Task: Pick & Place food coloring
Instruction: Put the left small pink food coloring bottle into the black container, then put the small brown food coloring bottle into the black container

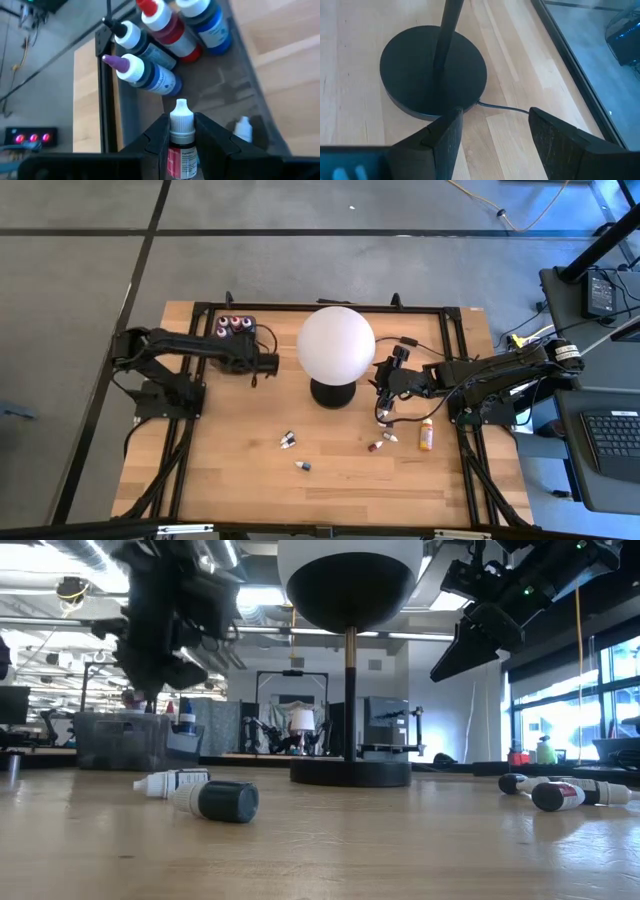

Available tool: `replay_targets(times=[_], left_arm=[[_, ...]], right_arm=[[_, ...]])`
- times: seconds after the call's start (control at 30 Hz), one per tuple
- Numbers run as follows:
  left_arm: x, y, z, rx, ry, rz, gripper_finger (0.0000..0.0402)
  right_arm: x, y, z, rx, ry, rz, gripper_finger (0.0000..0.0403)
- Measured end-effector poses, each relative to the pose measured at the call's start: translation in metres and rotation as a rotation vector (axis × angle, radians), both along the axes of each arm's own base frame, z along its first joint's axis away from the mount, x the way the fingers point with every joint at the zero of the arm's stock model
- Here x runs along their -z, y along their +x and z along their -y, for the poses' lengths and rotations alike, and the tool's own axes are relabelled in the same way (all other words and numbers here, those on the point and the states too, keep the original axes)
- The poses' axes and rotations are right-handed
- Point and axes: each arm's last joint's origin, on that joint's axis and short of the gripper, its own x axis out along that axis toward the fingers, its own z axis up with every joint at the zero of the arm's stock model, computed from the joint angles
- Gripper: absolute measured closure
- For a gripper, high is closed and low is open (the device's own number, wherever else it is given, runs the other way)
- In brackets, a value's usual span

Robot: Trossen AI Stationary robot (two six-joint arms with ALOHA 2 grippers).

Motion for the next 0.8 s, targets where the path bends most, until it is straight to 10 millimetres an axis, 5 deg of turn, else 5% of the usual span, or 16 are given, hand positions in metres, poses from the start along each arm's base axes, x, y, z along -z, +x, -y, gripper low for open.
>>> replay_targets(times=[0.3, 0.8], left_arm=[[0.028, 0.003, -0.026, 0.065, -0.177, 0.074, 0.0325], [0.038, 0.001, -0.023, 0.147, -0.252, 0.051, 0.0302]], right_arm=[[0.0, 0.0, 0.0, 0.0, 0.0, -0.001, 0.0173], [0.0, 0.0, 0.0, 0.0, 0.0, -0.001, 0.0173]])
